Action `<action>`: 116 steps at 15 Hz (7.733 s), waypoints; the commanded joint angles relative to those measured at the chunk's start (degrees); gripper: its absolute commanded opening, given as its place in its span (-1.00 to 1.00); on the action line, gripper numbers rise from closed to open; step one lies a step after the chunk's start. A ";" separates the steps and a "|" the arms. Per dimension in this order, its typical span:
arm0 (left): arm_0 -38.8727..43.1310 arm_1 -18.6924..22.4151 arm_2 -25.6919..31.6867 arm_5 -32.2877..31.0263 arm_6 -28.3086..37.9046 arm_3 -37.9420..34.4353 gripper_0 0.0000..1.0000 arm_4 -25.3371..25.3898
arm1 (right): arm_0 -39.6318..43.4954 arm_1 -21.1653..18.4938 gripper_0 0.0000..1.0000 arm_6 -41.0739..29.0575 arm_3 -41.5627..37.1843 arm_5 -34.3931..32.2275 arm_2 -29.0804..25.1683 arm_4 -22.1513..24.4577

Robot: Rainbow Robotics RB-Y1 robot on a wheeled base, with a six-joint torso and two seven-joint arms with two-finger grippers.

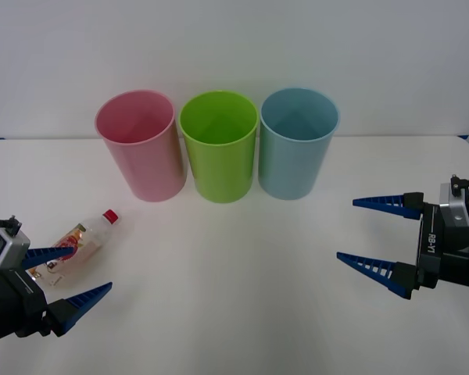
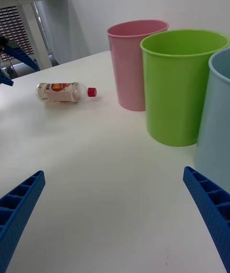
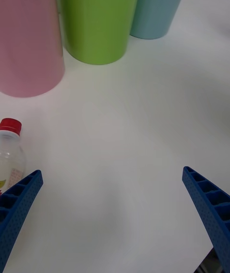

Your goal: Put cans in the blue bin and PET bottles in the pink bin and trash in the green bin.

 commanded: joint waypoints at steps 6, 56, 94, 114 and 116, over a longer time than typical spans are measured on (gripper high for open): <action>0.00 0.00 0.00 0.00 0.00 0.00 1.00 0.00 | 0.00 0.00 1.00 0.00 0.00 0.00 0.00 0.00; -16.96 28.48 -23.91 20.13 27.95 21.36 1.00 -23.20 | 0.00 0.00 1.00 0.00 0.00 0.00 0.00 0.00; -26.45 31.38 -41.75 38.85 21.62 34.10 -1.00 -10.90 | 0.00 0.00 1.00 0.00 0.00 0.00 0.00 0.00; -10.28 21.71 -13.97 33.49 -0.35 18.19 -1.00 28.48 | 0.00 0.00 1.00 0.00 0.00 0.00 0.00 0.00; -11.60 21.62 -12.92 33.31 -2.72 18.02 -1.00 33.05 | 0.00 0.00 1.00 0.00 0.00 0.00 0.00 0.00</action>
